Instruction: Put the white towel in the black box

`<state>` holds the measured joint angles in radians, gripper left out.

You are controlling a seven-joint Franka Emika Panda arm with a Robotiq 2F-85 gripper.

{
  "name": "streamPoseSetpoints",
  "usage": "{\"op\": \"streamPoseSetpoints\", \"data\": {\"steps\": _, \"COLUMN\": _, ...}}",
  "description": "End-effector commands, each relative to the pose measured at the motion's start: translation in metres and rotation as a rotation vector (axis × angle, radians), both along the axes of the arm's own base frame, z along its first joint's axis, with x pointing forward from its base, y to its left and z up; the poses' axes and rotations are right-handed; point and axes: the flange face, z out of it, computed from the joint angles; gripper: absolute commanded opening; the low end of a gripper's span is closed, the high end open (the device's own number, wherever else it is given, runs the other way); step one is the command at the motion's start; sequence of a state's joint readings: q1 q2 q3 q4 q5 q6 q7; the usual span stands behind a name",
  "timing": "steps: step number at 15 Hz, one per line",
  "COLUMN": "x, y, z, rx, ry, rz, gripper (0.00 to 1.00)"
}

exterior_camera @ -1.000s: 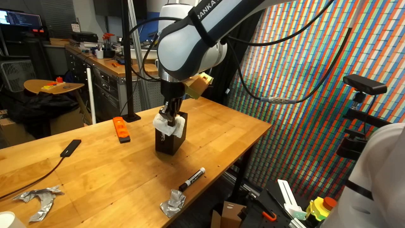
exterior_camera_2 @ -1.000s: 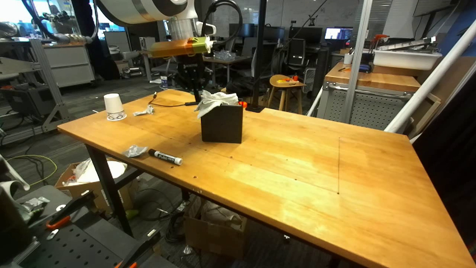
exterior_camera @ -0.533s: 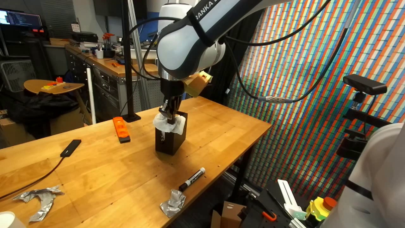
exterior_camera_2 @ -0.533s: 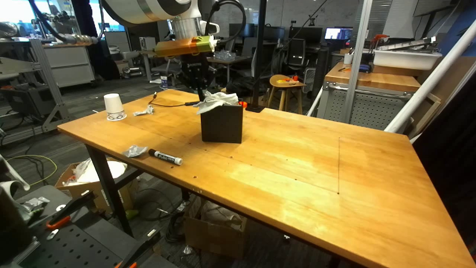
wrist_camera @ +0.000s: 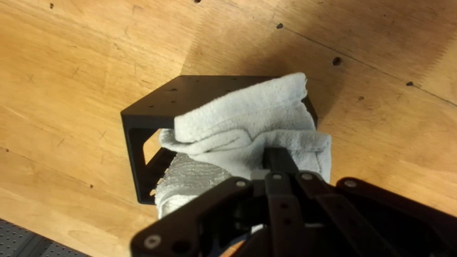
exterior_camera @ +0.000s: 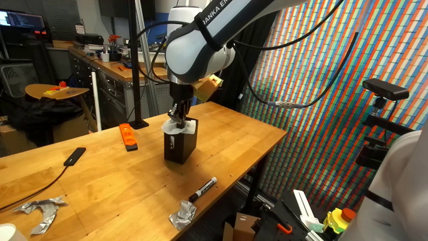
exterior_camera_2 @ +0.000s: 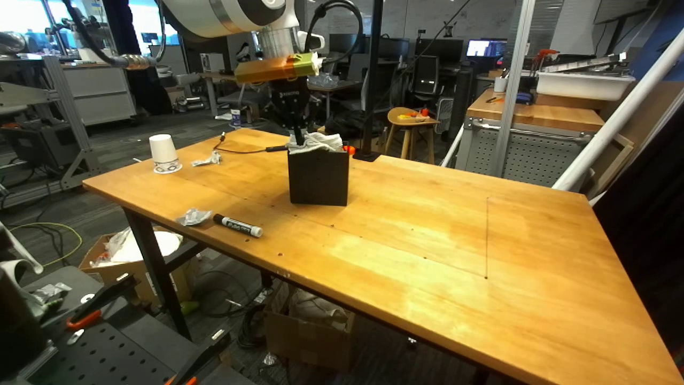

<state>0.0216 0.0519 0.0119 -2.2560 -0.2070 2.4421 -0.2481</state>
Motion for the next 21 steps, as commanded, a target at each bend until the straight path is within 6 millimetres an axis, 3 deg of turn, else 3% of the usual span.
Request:
{"op": "streamPoseSetpoints", "data": {"steps": 1, "x": 0.017, "y": -0.005, "z": 0.001, "rx": -0.021, "ry": -0.022, "rz": -0.004, "gripper": 0.00}}
{"op": "streamPoseSetpoints", "data": {"steps": 7, "x": 0.035, "y": -0.010, "z": -0.015, "rx": -0.039, "ry": 0.007, "rz": 0.006, "gripper": 0.00}}
{"op": "streamPoseSetpoints", "data": {"steps": 14, "x": 0.052, "y": -0.033, "z": -0.048, "rx": -0.050, "ry": 0.080, "rz": -0.005, "gripper": 0.00}}
{"op": "streamPoseSetpoints", "data": {"steps": 21, "x": 0.057, "y": -0.017, "z": -0.084, "rx": 0.028, "ry": 0.170, "rz": 0.030, "gripper": 0.00}}
